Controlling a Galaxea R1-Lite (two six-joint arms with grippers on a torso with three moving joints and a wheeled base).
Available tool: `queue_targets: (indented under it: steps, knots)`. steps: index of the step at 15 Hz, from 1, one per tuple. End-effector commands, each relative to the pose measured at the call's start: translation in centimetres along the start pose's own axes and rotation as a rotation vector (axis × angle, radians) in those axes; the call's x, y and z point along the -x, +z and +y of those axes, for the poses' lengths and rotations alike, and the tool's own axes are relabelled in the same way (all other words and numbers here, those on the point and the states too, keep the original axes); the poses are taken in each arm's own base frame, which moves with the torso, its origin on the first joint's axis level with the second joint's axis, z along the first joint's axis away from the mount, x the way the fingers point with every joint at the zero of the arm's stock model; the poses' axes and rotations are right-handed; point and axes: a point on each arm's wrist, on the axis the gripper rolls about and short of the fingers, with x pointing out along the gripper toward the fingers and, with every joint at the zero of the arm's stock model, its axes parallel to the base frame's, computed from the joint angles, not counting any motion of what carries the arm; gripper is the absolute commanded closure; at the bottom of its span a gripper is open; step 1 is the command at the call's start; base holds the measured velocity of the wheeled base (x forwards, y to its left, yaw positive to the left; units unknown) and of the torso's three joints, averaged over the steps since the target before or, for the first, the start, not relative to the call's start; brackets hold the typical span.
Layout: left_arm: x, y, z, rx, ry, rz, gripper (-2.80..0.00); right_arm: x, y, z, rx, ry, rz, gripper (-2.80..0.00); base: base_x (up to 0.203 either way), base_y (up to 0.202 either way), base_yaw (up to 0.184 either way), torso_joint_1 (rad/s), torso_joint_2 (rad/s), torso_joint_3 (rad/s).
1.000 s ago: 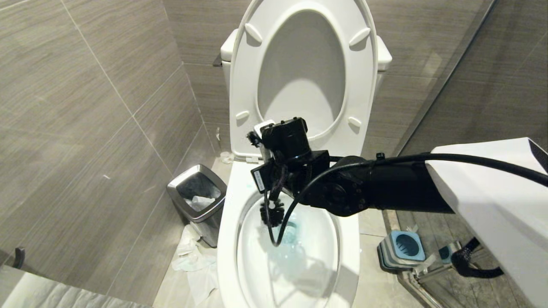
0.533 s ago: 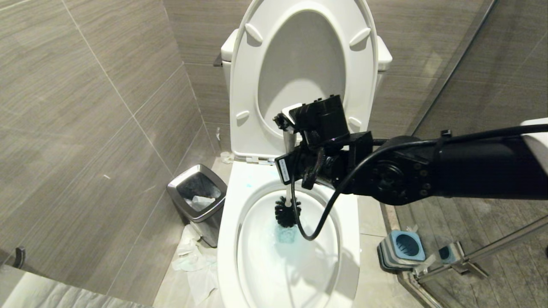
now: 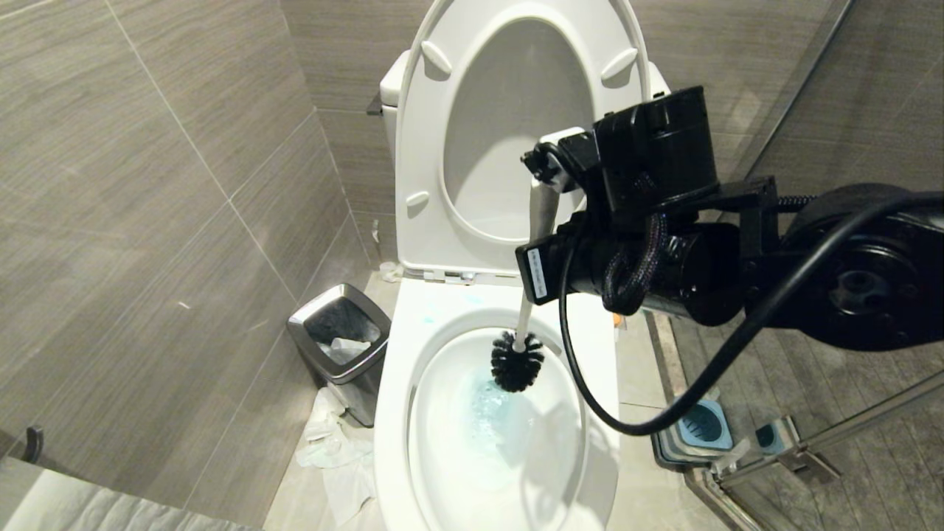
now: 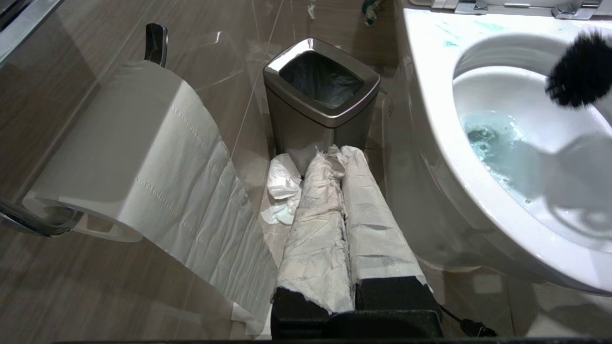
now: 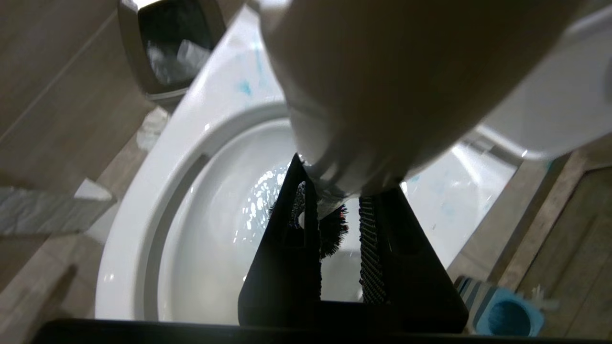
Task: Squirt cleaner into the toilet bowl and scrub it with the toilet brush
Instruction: Scrub the toilet bowl
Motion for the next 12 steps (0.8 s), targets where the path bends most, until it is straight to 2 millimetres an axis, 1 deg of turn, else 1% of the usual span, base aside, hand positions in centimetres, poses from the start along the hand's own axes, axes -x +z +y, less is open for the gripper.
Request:
queue_targets:
  steps: [1, 2, 7, 8, 10, 11, 12]
  knots:
    - [-0.1, -0.2, 0.0, 0.001, 0.001, 0.008, 0.00, 0.3, -2.0, 0.0, 0.001, -0.002, 0.061, 0.00, 0.000, 0.000, 0.000, 0.000, 0.00, 0.000]
    - [-0.1, -0.2, 0.0, 0.001, 0.001, 0.007, 0.00, 0.1, -3.0, 0.1, -0.013, -0.006, 0.094, 0.00, 0.000, 0.000, 0.000, 0.000, 0.00, 0.000]
    - [-0.1, -0.2, 0.0, 0.001, 0.001, 0.007, 0.00, 0.4, -2.1, 0.1, -0.053, -0.001, 0.029, 0.00, 0.000, 0.000, 0.000, 0.000, 0.00, 0.000]
    - [-0.1, -0.2, 0.0, 0.001, 0.001, 0.007, 0.00, 0.8, -1.8, 0.0, -0.057, 0.000, 0.016, 0.00, 0.000, 0.000, 0.000, 0.000, 0.00, 0.000]
    - [-0.1, -0.2, 0.0, 0.001, 0.001, 0.007, 0.00, 1.8, -0.1, -0.5, -0.076, 0.000, -0.040, 0.00, 0.000, 0.000, 0.000, 0.000, 0.00, 0.000]
    - [-0.1, -0.2, 0.0, 0.001, 0.001, 0.007, 0.00, 2.6, 1.0, -0.9, -0.089, -0.015, -0.072, 0.00, 0.000, 0.000, 0.000, 0.000, 0.00, 0.000]
    - [-0.1, -0.2, 0.0, 0.001, 0.001, 0.007, 0.00, 3.5, 1.7, -1.6, -0.088, -0.054, -0.071, 0.00, 0.000, 0.000, 0.000, 0.000, 0.00, 0.000]
